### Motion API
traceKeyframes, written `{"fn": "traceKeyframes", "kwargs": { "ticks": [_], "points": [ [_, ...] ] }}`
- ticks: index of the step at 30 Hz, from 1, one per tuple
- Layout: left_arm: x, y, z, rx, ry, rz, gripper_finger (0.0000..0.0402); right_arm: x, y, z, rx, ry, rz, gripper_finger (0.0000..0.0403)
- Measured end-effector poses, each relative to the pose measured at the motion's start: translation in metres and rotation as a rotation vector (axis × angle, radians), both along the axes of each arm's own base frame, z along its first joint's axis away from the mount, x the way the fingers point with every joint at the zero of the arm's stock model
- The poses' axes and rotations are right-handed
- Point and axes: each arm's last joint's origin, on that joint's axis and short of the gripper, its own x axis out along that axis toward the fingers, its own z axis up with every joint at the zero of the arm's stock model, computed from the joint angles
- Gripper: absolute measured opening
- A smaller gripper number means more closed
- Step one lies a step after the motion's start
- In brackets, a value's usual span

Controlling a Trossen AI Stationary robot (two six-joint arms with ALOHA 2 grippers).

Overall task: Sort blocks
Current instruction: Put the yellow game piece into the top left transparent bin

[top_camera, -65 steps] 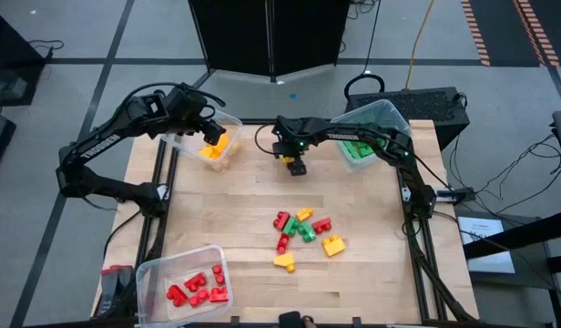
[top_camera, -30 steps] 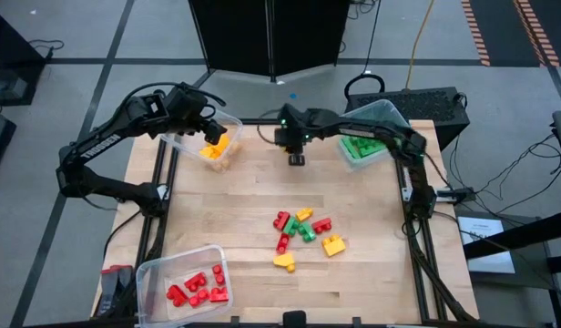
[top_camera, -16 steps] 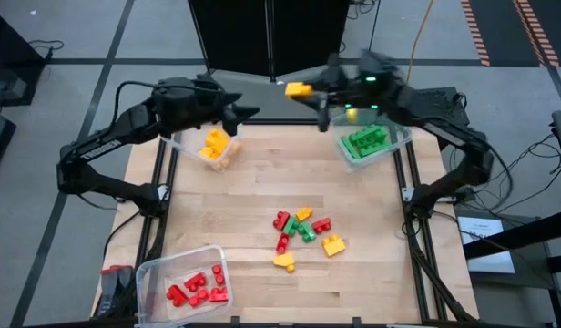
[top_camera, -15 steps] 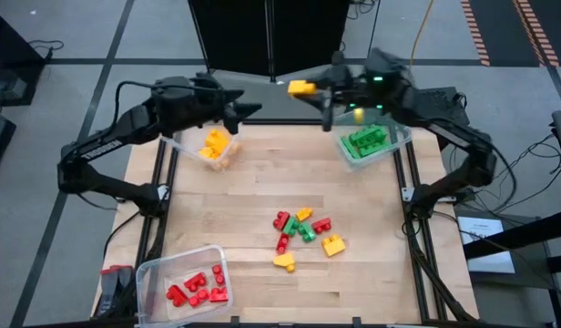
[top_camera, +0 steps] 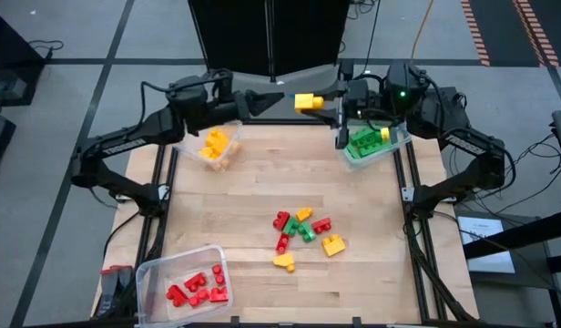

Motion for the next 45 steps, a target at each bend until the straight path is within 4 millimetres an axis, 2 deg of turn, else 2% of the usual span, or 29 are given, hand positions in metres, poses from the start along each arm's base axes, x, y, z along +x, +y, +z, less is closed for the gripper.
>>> {"fn": "traceKeyframes", "kwargs": {
  "ticks": [3,12,26,32,45],
  "points": [
    [0.005,-0.005,0.001,0.011,-0.030,-0.043,0.0246,0.001,0.005,0.000,-0.014,0.002,0.018,0.0113],
    [0.006,-0.026,0.020,0.105,-0.215,-0.150,0.0246,0.003,0.008,0.000,-0.022,-0.003,0.028,0.0113],
    [0.027,-0.023,0.001,0.095,-0.122,-0.166,0.0246,0.011,0.006,-0.006,-0.016,0.022,0.030,0.0113],
    [0.028,-0.025,0.004,0.090,-0.178,-0.185,0.0246,0.013,0.005,-0.007,-0.018,0.028,0.030,0.0113],
    [0.036,-0.024,-0.001,0.084,-0.167,-0.188,0.0246,0.014,0.011,-0.007,-0.042,0.027,0.053,0.0113]
  ]
}}
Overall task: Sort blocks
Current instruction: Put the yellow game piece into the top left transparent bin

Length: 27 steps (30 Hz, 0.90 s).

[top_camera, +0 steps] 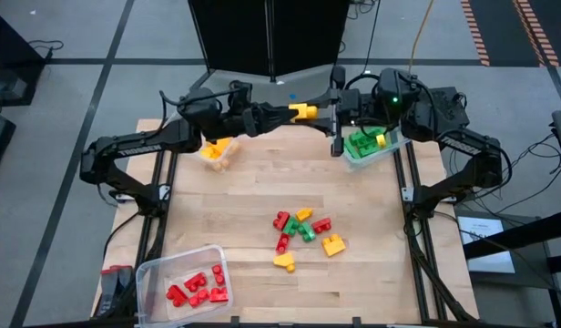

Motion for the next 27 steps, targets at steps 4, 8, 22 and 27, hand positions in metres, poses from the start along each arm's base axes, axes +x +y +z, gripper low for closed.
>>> {"fn": "traceKeyframes", "kwargs": {
  "ticks": [4,8,22,27],
  "points": [
    [0.002,0.001,-0.001,-0.007,-0.009,-0.001,0.0246,0.002,0.004,-0.001,-0.005,0.004,0.016,0.0113],
    [0.007,0.000,-0.004,-0.026,-0.001,-0.009,0.0246,0.006,0.004,-0.003,-0.012,0.011,0.019,0.0113],
    [0.010,-0.014,-0.005,-0.025,0.000,-0.053,0.0246,0.015,0.002,-0.010,-0.021,0.033,0.018,0.0113],
    [0.010,-0.014,-0.005,-0.025,0.000,-0.054,0.0246,0.015,0.002,-0.010,-0.021,0.032,0.018,0.0113]
  ]
}}
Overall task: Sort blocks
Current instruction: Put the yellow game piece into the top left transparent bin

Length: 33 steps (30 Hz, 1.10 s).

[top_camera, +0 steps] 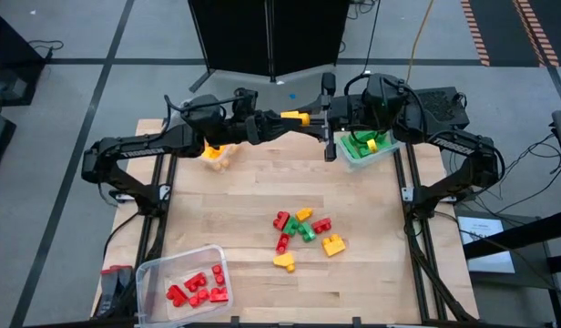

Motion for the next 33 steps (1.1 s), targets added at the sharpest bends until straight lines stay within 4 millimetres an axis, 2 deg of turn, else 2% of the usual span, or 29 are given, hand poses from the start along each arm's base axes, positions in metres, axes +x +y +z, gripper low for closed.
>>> {"fn": "traceKeyframes", "kwargs": {
  "ticks": [5,7,10,17,20,32,33],
  "points": [
    [0.0002,0.0000,-0.0009,-0.002,0.010,0.000,0.0244,0.0000,0.0000,0.0000,0.000,0.000,0.000,0.0113],
    [0.0007,0.0001,-0.0032,-0.006,0.035,0.000,0.0231,0.0000,0.0000,-0.0001,0.000,0.001,0.000,0.0113],
    [0.0012,0.0002,-0.0050,-0.008,0.049,0.000,0.0193,0.0000,0.0000,0.0000,0.000,0.000,0.000,0.0113],
    [0.0010,0.0002,-0.0048,0.006,0.049,0.003,0.0074,-0.0001,0.0001,-0.0004,-0.011,0.004,0.001,0.0113],
    [0.0011,0.0002,-0.0049,0.001,0.049,0.001,0.0039,-0.0007,0.0004,-0.0002,-0.016,0.006,0.005,0.0113],
    [0.0011,0.0001,-0.0049,0.009,0.050,0.003,0.0037,-0.0008,0.0005,-0.0012,-0.007,0.018,0.003,0.0113],
    [0.0011,0.0002,-0.0048,0.011,0.050,0.004,0.0037,-0.0007,0.0011,-0.0014,-0.006,0.020,0.003,0.0125]
  ]
}}
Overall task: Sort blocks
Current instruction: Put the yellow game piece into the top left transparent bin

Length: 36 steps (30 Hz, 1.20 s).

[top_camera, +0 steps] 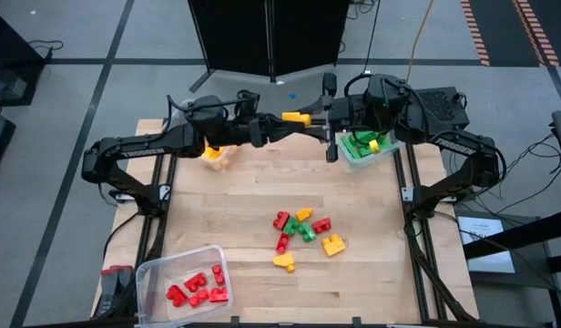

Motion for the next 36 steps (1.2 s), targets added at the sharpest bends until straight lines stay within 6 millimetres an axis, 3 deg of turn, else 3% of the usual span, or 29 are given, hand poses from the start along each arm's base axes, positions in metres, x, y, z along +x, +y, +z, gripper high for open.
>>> {"fn": "traceKeyframes", "kwargs": {
  "ticks": [5,8,14,18,22,28,36],
  "points": [
    [-0.002,0.000,0.003,0.029,-0.025,0.003,0.0027,-0.001,0.002,-0.001,0.023,0.017,-0.001,0.0242],
    [-0.002,-0.001,0.005,0.027,-0.035,0.000,0.0027,-0.004,0.004,-0.001,0.012,0.032,0.003,0.0283],
    [-0.003,-0.001,0.006,0.031,-0.046,-0.018,0.0025,-0.015,0.006,0.003,-0.023,0.041,0.001,0.0283],
    [-0.008,0.007,0.004,0.070,0.012,0.038,0.0025,-0.038,0.007,0.011,-0.091,0.049,-0.075,0.0271],
    [-0.029,0.024,-0.005,0.106,0.250,0.278,0.0023,-0.067,0.009,0.021,-0.117,0.052,-0.168,0.0267],
    [-0.069,0.047,-0.038,0.084,0.750,0.632,0.0022,-0.107,0.016,0.031,-0.080,0.045,-0.224,0.0267],
    [-0.113,0.069,-0.071,0.058,1.269,0.864,0.0022,-0.136,0.022,0.031,-0.024,0.081,-0.262,0.0267]
  ]
}}
